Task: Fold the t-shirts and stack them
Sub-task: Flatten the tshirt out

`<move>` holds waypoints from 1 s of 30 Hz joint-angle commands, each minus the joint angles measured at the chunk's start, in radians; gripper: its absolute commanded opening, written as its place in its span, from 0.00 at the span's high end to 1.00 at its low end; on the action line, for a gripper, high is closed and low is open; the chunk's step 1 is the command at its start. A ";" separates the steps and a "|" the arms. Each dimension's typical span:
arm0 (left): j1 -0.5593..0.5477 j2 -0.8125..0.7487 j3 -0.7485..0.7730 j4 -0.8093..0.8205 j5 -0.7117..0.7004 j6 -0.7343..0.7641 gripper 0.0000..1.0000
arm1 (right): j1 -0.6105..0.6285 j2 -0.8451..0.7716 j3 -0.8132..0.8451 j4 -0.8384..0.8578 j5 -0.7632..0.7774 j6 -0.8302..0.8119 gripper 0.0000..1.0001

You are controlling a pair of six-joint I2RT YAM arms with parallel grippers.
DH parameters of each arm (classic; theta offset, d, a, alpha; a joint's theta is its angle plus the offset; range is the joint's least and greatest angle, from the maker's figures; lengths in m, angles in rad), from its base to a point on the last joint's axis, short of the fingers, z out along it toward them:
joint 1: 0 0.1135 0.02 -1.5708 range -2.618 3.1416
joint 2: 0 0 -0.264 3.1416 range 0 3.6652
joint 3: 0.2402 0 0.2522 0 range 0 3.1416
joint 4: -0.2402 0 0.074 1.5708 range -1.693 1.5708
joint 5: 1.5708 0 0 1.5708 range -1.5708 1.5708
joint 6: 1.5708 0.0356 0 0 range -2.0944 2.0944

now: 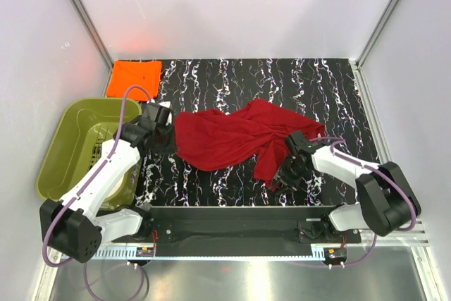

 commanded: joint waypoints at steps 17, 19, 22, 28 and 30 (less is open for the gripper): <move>-0.005 -0.068 -0.022 0.018 0.011 -0.004 1.00 | 0.047 0.115 0.074 0.007 0.157 0.022 0.63; -0.005 -0.069 -0.022 0.017 0.011 -0.003 1.00 | 0.054 0.134 0.069 0.016 0.146 0.024 0.68; -0.005 -0.074 -0.021 0.015 0.013 -0.003 1.00 | 0.064 0.138 0.058 0.022 0.144 0.030 0.83; -0.005 -0.082 0.005 0.004 -0.009 -0.004 1.00 | 0.064 0.060 0.135 -0.131 0.265 -0.008 1.00; -0.005 -0.080 0.030 -0.002 -0.018 -0.004 1.00 | 0.063 0.005 0.210 -0.223 0.348 -0.039 1.00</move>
